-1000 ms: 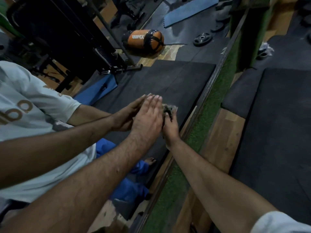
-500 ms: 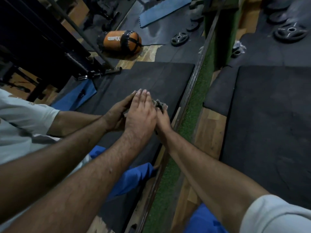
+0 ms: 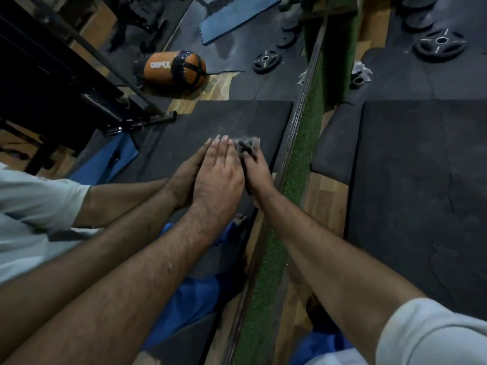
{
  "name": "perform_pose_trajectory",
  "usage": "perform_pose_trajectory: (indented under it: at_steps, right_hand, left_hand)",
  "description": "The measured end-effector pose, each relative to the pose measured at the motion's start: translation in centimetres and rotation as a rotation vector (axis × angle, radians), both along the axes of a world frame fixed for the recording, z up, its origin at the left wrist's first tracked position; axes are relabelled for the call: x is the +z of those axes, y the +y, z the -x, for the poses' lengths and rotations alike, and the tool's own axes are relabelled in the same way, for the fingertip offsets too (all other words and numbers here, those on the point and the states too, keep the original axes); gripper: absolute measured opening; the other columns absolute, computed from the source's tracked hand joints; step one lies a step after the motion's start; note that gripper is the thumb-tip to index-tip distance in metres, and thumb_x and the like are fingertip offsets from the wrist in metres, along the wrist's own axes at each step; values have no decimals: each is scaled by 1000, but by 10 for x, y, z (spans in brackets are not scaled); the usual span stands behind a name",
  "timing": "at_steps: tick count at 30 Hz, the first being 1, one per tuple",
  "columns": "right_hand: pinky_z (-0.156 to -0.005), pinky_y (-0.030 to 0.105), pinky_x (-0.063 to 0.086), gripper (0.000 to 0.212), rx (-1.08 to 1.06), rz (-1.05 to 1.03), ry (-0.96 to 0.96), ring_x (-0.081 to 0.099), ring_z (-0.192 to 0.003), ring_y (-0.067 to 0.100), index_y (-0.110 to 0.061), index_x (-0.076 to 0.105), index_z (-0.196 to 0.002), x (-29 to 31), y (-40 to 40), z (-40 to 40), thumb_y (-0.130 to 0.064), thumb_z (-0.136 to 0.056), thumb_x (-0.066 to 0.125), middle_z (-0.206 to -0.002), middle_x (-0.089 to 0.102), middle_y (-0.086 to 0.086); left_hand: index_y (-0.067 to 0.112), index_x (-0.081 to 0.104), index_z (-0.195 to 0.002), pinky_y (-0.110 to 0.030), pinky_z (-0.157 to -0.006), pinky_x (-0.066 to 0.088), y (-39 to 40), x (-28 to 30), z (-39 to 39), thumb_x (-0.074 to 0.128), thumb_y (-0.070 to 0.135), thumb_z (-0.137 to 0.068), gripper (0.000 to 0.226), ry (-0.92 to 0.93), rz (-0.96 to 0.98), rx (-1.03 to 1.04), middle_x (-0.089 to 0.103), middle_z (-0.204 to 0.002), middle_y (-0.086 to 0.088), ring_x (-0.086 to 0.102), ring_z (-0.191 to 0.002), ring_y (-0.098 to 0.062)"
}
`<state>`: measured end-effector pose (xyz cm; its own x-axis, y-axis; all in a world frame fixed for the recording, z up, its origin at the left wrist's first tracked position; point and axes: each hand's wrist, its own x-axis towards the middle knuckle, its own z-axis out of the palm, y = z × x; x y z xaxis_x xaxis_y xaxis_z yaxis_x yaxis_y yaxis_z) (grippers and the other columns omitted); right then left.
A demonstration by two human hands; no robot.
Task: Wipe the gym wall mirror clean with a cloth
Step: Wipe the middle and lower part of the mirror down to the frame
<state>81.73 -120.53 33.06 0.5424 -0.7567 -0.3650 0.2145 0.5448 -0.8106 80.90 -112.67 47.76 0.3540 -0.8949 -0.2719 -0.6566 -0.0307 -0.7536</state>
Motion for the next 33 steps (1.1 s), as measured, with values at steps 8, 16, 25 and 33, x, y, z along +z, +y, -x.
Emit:
perform_pose_trajectory:
  at_steps: [8,16,25,33]
  right_hand:
    - [-113,47,49,50,46,-168,126,61,-130,22,-34,38,-159,-18,-41,-9,-33,-110,46,-149,59,7]
    - [-116,45,43,67,93,133,95,47,-146,19,-63,22,-154,-25,-88,-24,-68,-92,47,-168,34,-9]
    - [-119,41,41,70,88,-13,36,50,-143,21,-40,33,-158,1,-168,-35,-49,-91,52,-162,45,2]
    - [-98,48,58,72,95,-243,113,68,-115,30,-39,50,-146,-55,-197,-69,-59,-77,58,-138,65,11]
  left_hand:
    - [-9,1,-155,-53,-121,-11,-63,5,-4,41,35,-103,79,0,-39,21,-5,-164,-29,-8,-154,-42]
    - [-10,1,-154,-53,-125,-3,-123,-1,-19,34,33,-104,74,-44,-18,79,-5,-164,-30,-9,-153,-43]
    - [-9,3,-155,-53,-125,-7,-181,1,-23,38,34,-103,76,-74,-51,47,-1,-165,-28,-5,-154,-40]
    - [-9,5,-155,-52,-125,-3,-219,0,-31,40,33,-102,76,-39,-76,56,0,-165,-28,-3,-154,-40]
